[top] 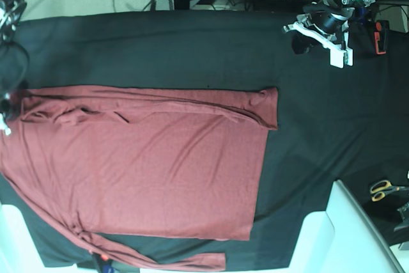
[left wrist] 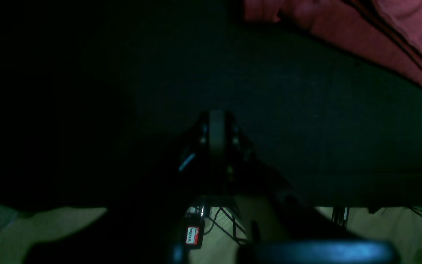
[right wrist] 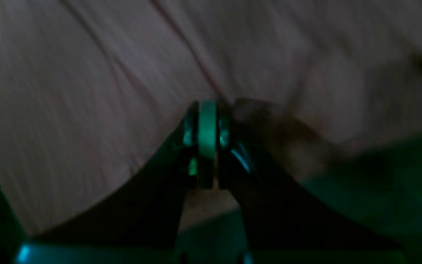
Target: Fold the T-shirt properly
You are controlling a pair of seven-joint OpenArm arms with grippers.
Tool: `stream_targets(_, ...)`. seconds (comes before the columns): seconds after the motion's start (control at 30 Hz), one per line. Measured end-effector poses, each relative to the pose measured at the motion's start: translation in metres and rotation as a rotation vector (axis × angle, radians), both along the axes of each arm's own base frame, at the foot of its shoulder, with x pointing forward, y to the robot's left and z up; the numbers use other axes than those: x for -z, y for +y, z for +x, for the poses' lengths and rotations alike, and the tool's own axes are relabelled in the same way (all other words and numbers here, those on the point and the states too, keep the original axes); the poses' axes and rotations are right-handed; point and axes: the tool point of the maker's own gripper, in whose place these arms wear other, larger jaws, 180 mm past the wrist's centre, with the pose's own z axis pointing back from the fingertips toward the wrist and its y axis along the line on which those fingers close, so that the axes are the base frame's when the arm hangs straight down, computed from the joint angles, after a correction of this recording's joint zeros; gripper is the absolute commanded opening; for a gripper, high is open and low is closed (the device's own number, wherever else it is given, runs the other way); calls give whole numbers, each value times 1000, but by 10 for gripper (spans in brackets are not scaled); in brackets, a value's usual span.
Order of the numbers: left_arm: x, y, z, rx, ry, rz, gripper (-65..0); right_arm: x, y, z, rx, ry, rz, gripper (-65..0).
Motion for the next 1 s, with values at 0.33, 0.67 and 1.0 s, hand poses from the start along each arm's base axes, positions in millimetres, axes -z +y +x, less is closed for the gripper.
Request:
stream_targets(0.33, 1, 0, -1, 1, 4, -1, -650, -31, -69, -36, 375, -259, 41, -639)
stream_targets(0.67, -1, 1, 2, -1, -5, 2, -609, 12, -43, -81, 521, -230, 265, -128)
stream_targets(1.0, -3, 8, 2, -22, -14, 5, -459, 23, -62, -69, 652, -273, 296, -149)
